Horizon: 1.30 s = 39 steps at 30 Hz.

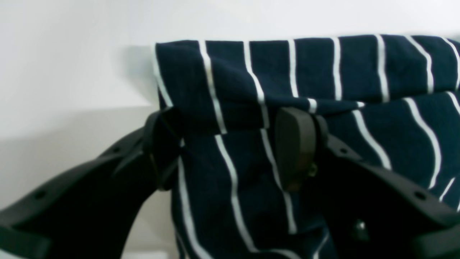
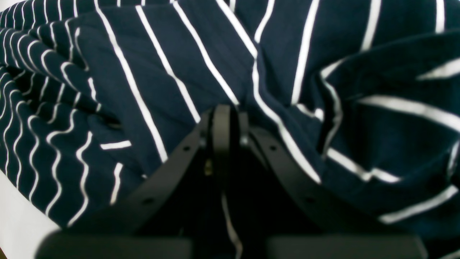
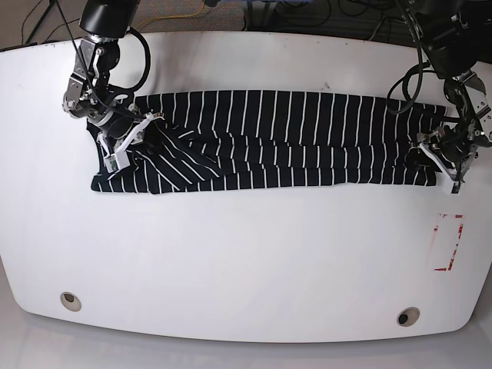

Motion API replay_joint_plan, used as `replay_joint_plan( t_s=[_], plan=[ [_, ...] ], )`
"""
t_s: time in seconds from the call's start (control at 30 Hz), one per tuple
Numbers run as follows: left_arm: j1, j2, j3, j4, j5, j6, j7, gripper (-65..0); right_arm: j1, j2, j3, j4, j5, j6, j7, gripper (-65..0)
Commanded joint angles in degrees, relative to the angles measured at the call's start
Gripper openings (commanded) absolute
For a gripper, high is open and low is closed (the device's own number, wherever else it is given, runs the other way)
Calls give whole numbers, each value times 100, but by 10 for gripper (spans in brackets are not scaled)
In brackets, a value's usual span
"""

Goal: Layout the t-shirt on the table in an organized manner, then fold the t-shirt properly
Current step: 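Release the shirt end with the left gripper and raise it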

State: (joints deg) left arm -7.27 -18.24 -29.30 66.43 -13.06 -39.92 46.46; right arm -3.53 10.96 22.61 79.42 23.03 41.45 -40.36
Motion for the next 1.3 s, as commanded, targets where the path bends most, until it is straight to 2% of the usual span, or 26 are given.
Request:
replay_joint_plan(
  t_s=[0.0,0.1,0.37,0.57,0.7,1.27],
  plan=[
    [45,-27,-99,271,71,-8,387,-265,50,60,20,159,-373,-145,-294,-628],
    [72,-27,-310,596,-175,-8,414,-262,41,60,11,265,-373,-145,-294,-628],
    [37,-158,-820,1009,-1019,-8,1117,-261,41,51,3,326,-373,-145,-294,-628],
    [81,-273,-1259,895,-1916,-8,1328,-260,23,34,3,318,-373,-145,-303,-628],
    [177,-431,-1294,640,-2206,-8,1363,-260,-38,34,3,326,-355,-145,-303,-628],
    [283,-493,-1154,-538,-2347,-8,1337,-260,-100,34,3,353,-311,-145,-303,-628]
  ],
)
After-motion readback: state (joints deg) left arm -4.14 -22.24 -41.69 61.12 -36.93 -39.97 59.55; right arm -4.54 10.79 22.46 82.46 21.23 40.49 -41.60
